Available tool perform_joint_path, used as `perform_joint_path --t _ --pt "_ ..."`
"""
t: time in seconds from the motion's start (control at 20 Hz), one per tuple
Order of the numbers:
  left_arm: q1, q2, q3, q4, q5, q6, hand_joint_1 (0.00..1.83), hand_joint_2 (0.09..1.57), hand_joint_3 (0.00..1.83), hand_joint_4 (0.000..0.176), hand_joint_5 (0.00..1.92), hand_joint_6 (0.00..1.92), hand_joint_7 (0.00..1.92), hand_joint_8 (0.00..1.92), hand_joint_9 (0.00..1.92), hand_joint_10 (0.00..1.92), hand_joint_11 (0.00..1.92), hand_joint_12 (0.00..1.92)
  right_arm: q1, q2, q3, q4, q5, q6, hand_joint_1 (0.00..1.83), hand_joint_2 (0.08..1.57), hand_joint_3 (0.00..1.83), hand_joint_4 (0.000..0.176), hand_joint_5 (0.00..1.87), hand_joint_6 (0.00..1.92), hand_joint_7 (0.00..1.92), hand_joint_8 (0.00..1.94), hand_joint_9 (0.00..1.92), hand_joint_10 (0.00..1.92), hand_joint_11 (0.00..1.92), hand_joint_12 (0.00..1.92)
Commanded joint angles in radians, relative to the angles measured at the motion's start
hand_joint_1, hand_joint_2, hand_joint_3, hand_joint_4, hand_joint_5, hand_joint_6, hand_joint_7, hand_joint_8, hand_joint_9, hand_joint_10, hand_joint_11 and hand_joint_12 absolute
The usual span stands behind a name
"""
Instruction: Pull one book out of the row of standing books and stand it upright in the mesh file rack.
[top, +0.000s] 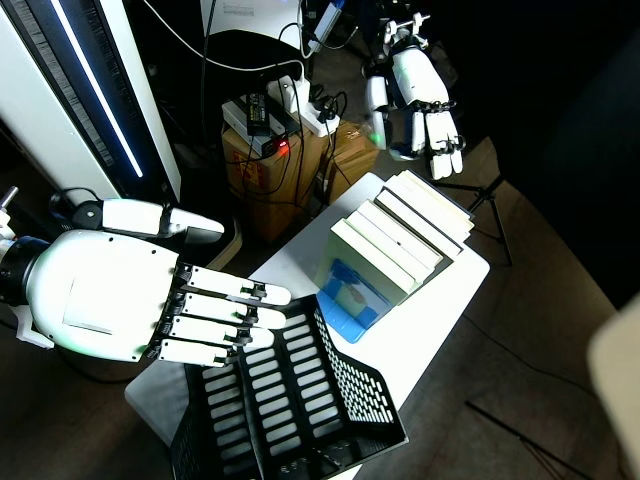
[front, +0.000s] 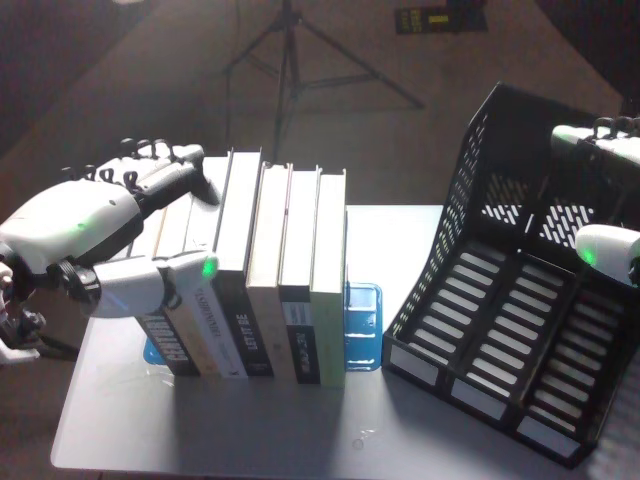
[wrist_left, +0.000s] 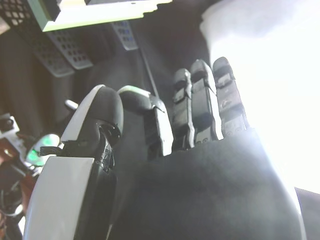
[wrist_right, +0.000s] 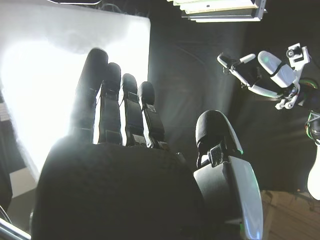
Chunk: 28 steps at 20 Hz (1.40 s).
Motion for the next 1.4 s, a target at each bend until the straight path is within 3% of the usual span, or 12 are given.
perform_joint_path --t 0.0,0.2,0.25,0.3,0.35,0.55,0.6,0.8,1.05,1.25,1.35 --pt "-0.011 0.004 0.000 -0.007 -0.122 -0.004 0.15 1.27 0.02 0.091 0.00 0.00 0.00 0.00 0.00 0.00 0.00 0.00 0.016 0.003 -0.003 -0.001 0.112 0.006 0.14 1.31 0.04 0.000 0.00 0.00 0.00 0.00 0.00 0.00 0.00 0.00" --pt "-0.017 0.009 -0.004 0.012 -0.095 0.017 0.14 1.25 0.01 0.116 0.00 0.00 0.00 0.00 0.00 0.00 0.00 0.00 0.016 0.003 -0.006 0.007 0.106 0.006 0.14 1.31 0.02 0.000 0.00 0.00 0.00 0.00 0.00 0.00 0.00 0.00" --pt "-0.021 0.011 -0.005 0.016 -0.083 0.027 0.09 1.25 0.01 0.111 0.00 0.00 0.00 0.00 0.00 0.00 0.00 0.00 0.016 0.003 -0.006 0.008 0.105 0.006 0.14 1.31 0.02 0.000 0.00 0.00 0.00 0.00 0.00 0.00 0.00 0.00" --pt "-0.029 0.014 -0.007 0.025 -0.060 0.045 0.05 1.24 0.00 0.116 0.00 0.00 0.00 0.00 0.00 0.00 0.00 0.00 0.016 0.002 -0.006 0.010 0.103 0.006 0.11 1.31 0.01 0.000 0.00 0.00 0.00 0.00 0.00 0.00 0.00 0.00" --pt "-0.036 0.017 -0.009 0.032 -0.040 0.061 0.07 1.23 0.00 0.102 0.00 0.00 0.00 0.00 0.00 0.00 0.00 0.00 0.015 0.001 -0.006 0.012 0.101 0.006 0.10 1.31 0.01 0.000 0.00 0.00 0.00 0.00 0.00 0.00 0.00 0.00" --pt "-0.085 0.017 -0.009 0.072 0.058 0.128 0.00 1.20 0.00 0.105 0.01 0.01 0.00 0.00 0.00 0.00 0.00 0.00 0.006 -0.003 -0.004 0.026 0.100 0.006 0.12 1.29 0.00 0.000 0.00 0.00 0.00 0.00 0.00 0.00 0.00 0.00" --pt "-0.100 0.016 -0.009 0.080 0.087 0.151 0.00 1.19 0.00 0.115 0.03 0.01 0.00 0.00 0.00 0.00 0.00 0.00 0.005 -0.004 -0.003 0.028 0.100 0.006 0.12 1.30 0.00 0.000 0.00 0.00 0.00 0.00 0.00 0.00 0.00 0.00" --pt "-0.141 -0.003 0.007 0.092 0.182 0.218 0.00 1.15 0.00 0.096 0.19 0.03 0.00 0.00 0.00 0.00 0.00 0.00 -0.001 -0.008 0.000 0.037 0.100 0.006 0.13 1.30 0.00 0.000 0.00 0.00 0.00 0.00 0.00 0.00 0.00 0.00" --pt "-0.179 -0.035 0.029 0.092 0.285 0.296 0.00 1.14 0.00 0.097 0.26 0.06 0.00 0.00 0.00 0.00 0.00 0.00 -0.006 -0.013 0.002 0.044 0.097 0.006 0.14 1.30 0.01 0.000 0.00 0.00 0.00 0.00 0.00 0.00 0.00 0.00" --pt "-0.199 -0.057 0.046 0.092 0.346 0.340 0.00 1.15 0.00 0.082 0.36 0.05 0.00 0.00 0.00 0.00 0.00 0.00 -0.010 -0.014 0.003 0.049 0.097 0.006 0.21 1.32 0.01 0.000 0.00 0.00 0.00 0.00 0.00 0.00 0.00 0.00" --pt "-0.212 -0.068 0.050 0.092 0.381 0.373 0.00 1.16 0.01 0.090 0.39 0.06 0.00 0.00 0.00 0.00 0.00 0.00 -0.011 -0.014 0.003 0.051 0.097 0.006 0.18 1.33 0.01 0.000 0.00 0.00 0.00 0.00 0.00 0.00 0.00 0.00"
